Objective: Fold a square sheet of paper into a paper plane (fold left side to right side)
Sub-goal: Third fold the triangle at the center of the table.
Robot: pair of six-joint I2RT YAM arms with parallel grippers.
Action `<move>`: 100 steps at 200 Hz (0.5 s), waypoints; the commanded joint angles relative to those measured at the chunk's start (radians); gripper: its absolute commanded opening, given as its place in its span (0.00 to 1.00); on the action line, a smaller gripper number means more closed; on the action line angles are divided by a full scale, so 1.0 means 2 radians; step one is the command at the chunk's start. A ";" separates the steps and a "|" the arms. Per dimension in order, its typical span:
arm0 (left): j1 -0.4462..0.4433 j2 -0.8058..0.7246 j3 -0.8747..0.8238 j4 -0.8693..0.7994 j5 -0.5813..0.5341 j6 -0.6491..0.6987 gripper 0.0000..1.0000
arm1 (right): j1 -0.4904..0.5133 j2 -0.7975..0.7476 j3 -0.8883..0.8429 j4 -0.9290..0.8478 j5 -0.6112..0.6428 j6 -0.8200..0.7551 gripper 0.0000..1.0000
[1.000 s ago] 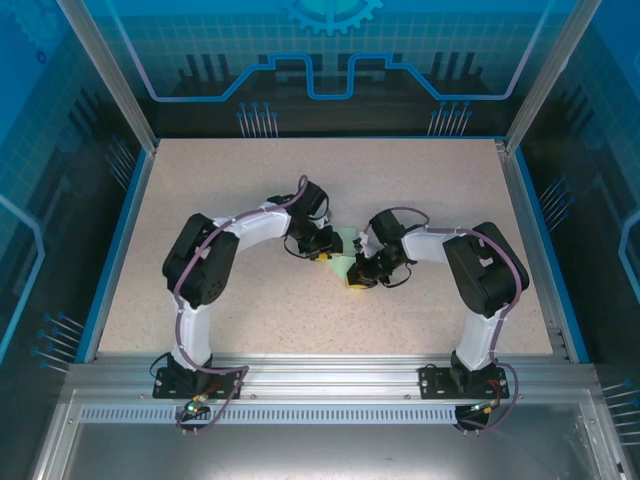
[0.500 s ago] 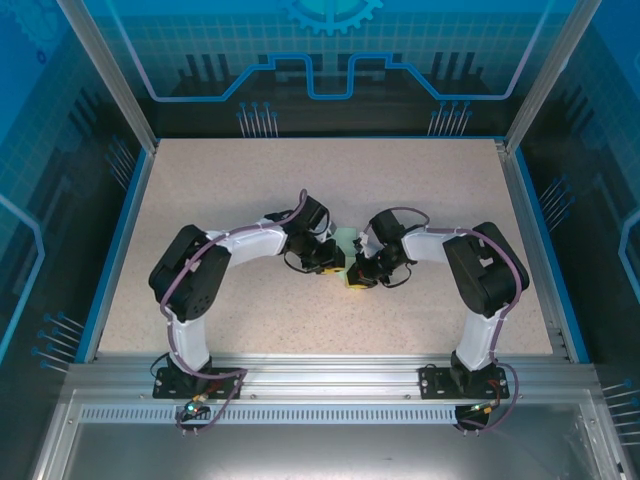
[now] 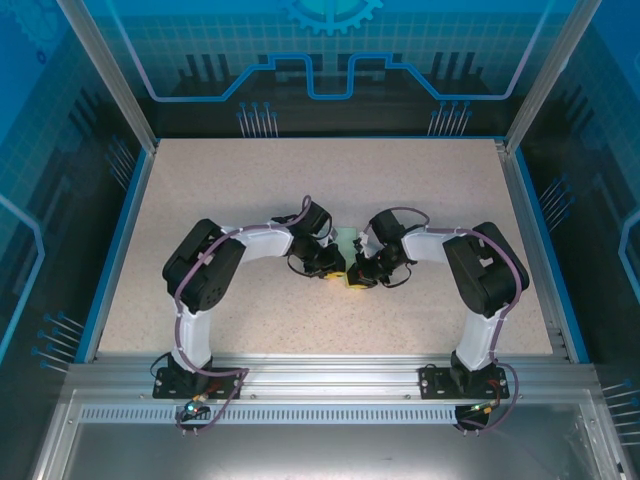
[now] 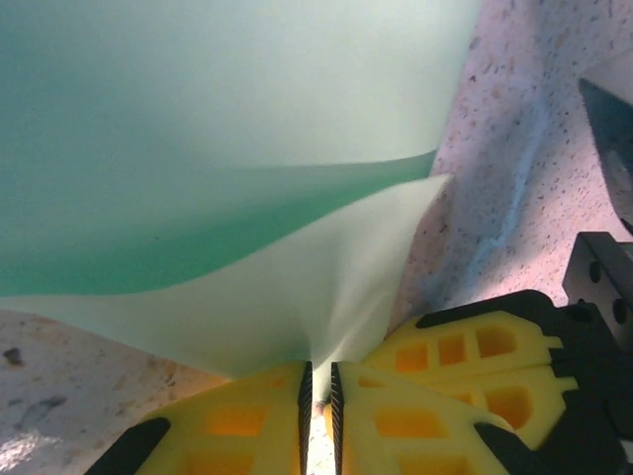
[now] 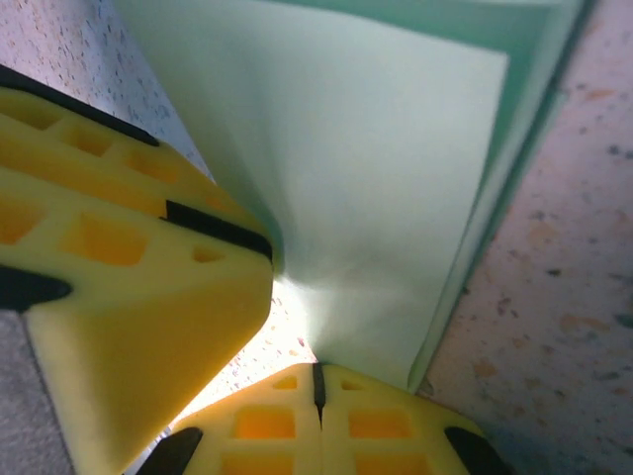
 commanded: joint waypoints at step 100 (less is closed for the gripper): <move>0.071 0.048 0.051 -0.086 -0.063 0.067 0.17 | 0.007 0.022 -0.017 -0.084 0.093 -0.010 0.00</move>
